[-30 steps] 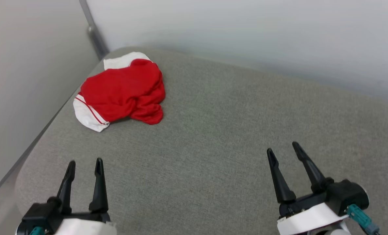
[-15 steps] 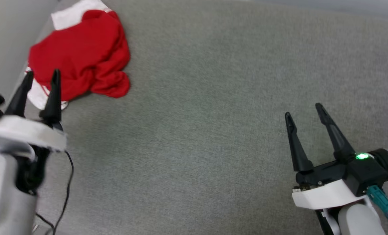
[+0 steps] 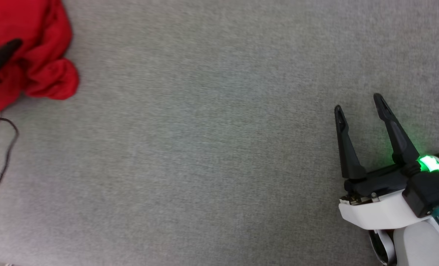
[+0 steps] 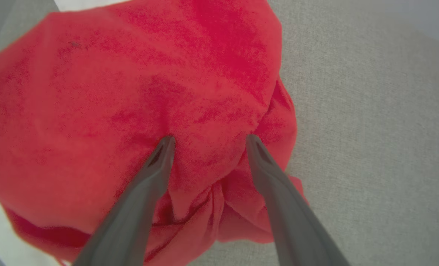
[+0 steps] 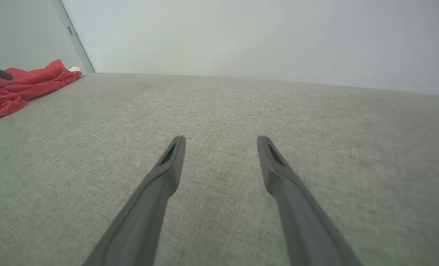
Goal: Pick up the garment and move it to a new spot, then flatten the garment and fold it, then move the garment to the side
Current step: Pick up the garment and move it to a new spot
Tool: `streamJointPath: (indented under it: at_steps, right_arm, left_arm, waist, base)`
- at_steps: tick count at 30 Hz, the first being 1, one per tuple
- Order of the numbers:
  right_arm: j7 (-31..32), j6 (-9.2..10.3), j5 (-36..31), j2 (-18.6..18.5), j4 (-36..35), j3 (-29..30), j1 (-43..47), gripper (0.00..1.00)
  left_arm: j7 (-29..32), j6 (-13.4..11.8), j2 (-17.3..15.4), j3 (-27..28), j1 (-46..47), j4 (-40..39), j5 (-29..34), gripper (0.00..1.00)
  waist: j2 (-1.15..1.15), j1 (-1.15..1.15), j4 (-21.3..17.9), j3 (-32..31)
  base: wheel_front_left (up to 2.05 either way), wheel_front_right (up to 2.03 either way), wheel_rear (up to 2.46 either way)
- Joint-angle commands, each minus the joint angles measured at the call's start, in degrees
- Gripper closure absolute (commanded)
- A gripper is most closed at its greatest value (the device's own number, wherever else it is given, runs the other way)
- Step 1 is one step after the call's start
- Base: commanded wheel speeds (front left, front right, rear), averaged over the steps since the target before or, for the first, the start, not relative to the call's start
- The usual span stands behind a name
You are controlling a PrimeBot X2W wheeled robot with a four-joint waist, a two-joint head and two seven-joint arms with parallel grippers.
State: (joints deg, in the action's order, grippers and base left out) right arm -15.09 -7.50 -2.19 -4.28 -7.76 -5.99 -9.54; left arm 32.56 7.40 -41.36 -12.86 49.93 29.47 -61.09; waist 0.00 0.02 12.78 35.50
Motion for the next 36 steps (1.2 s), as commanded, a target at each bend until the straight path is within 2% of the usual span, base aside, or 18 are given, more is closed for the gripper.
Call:
streamJointPath:
  at_steps: [1,4,6,11,12,13,15,19,24,26,32,36]
  right_arm:
    - [-0.1,0.02,-0.3,0.1,-0.4,0.1,-1.1,0.00]
    - [0.0,0.05,-0.4,0.3,-0.4,0.2,-1.0,0.00]
    - [0.1,0.06,-0.6,0.3,-0.2,0.2,-0.8,0.00]
    - [0.3,0.06,-1.1,0.5,0.7,-0.1,-0.6,0.00]
    - [0.3,0.06,-1.1,0.6,0.9,-0.2,-0.6,0.00]
    - [0.3,0.06,-1.1,0.6,1.1,-0.2,-0.7,0.00]
    - [0.3,0.06,-1.1,0.8,1.2,-0.5,-0.9,0.00]
    - [0.2,0.06,-0.7,0.9,1.5,-0.9,-0.9,0.00]
    - [-0.1,0.04,1.6,1.2,3.1,-1.4,-1.0,0.00]
    - [-0.1,0.03,2.0,1.3,3.4,-1.8,-1.2,0.00]
    - [-0.1,0.03,3.5,1.4,5.4,-2.3,-0.8,0.00]
    - [-0.1,0.02,5.3,1.4,6.4,-2.4,0.2,0.00]
  left_arm:
    - [4.0,0.1,-1.3,-0.3,2.5,2.3,-2.1,0.00]
    - [9.2,0.1,-2.0,-1.1,5.0,5.4,-4.1,0.00]
    - [10.7,0.1,-2.1,-1.6,6.4,7.0,-4.5,0.00]
    - [14.3,0.1,-0.2,-5.5,6.5,9.8,-4.3,0.00]
    - [14.9,0.1,0.2,-6.3,6.3,10.1,-4.6,0.55]
    - [15.5,0.1,0.6,-6.9,5.9,10.0,-4.8,1.00]
    - [15.0,0.1,0.7,-8.0,4.9,9.5,-5.0,1.00]
    - [9.3,0.1,-0.3,-8.6,4.2,8.6,-4.2,1.00]
    - [-4.9,0.1,-2.9,-9.0,2.4,7.8,-1.3,1.00]
    - [-7.1,0.1,-3.5,-9.7,1.7,7.8,-0.6,1.00]
    - [-18.9,0.1,-5.7,-12.1,-2.0,6.0,0.6,1.00]
    - [-29.0,0.1,-8.4,-14.2,-3.5,2.7,4.0,1.00]
  waist:
    - [0.00,-0.02,-2.4,3.1]
    - [0.00,-0.02,-3.2,4.6]
    - [0.00,-0.02,-3.6,5.3]
    - [0.00,-0.02,-4.1,5.9]
    - [0.00,-0.02,-4.2,5.8]
    - [0.00,-0.02,-4.3,5.5]
    - [0.00,-0.02,-4.4,4.7]
    - [0.00,-0.02,-4.5,2.0]
    - [0.00,-0.02,-4.9,-3.5]
    - [0.00,-0.02,-5.1,-4.7]
    - [0.00,-0.02,-6.1,-11.9]
    - [0.00,-0.02,-6.7,-16.2]
  base:
    - [0.00,0.00,0.00]
    - [0.00,0.00,0.00]
    - [0.00,0.00,0.00]
    - [0.00,0.00,0.00]
    - [0.00,0.00,0.00]
    - [0.00,0.00,0.00]
    - [0.00,0.00,0.00]
    - [0.00,0.00,0.00]
    - [0.00,0.00,0.00]
    - [0.00,0.00,0.00]
    - [0.00,0.00,0.00]
    - [0.00,0.00,0.00]
